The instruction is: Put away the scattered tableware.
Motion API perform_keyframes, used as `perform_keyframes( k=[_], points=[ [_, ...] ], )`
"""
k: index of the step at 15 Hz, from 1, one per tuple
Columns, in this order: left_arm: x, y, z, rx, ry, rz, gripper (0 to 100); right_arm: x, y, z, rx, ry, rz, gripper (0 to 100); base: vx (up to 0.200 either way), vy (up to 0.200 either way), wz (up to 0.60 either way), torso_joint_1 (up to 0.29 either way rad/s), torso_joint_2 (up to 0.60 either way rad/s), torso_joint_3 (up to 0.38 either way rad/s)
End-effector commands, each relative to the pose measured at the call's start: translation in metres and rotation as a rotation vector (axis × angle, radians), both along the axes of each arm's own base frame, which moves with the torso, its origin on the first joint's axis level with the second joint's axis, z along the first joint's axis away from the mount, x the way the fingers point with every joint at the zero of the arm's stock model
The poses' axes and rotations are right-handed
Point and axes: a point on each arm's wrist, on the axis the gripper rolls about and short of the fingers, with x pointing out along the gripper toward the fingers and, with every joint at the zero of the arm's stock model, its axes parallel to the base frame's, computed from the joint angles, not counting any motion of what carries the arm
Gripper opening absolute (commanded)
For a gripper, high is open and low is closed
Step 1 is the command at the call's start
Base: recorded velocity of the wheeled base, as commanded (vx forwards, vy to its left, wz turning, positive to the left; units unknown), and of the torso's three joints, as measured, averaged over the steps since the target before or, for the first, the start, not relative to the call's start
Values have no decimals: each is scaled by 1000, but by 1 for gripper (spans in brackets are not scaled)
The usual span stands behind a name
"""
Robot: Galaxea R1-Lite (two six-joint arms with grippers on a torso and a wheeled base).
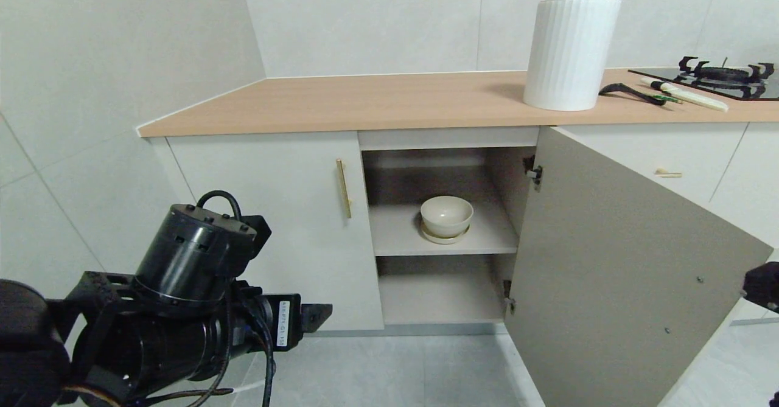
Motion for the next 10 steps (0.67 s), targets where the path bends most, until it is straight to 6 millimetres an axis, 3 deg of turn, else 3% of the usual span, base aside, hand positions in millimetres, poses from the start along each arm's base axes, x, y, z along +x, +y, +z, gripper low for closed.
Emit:
perform_keyframes(
  k=[1, 4, 10],
  points=[
    [0, 0, -1, 2, 3, 1, 100, -11, -9, 14, -39, -88, -47, 100, 0, 0, 0, 0, 0, 0],
    [0, 0, -1, 2, 3, 1, 100, -5, -24, 18, -128, -127, -214, 100, 0, 0, 0, 0, 0, 0],
    [0, 0, -1, 2, 3, 1, 100, 30, -55, 14, -202, -100, -466, 100, 0, 0, 0, 0, 0, 0]
  ],
)
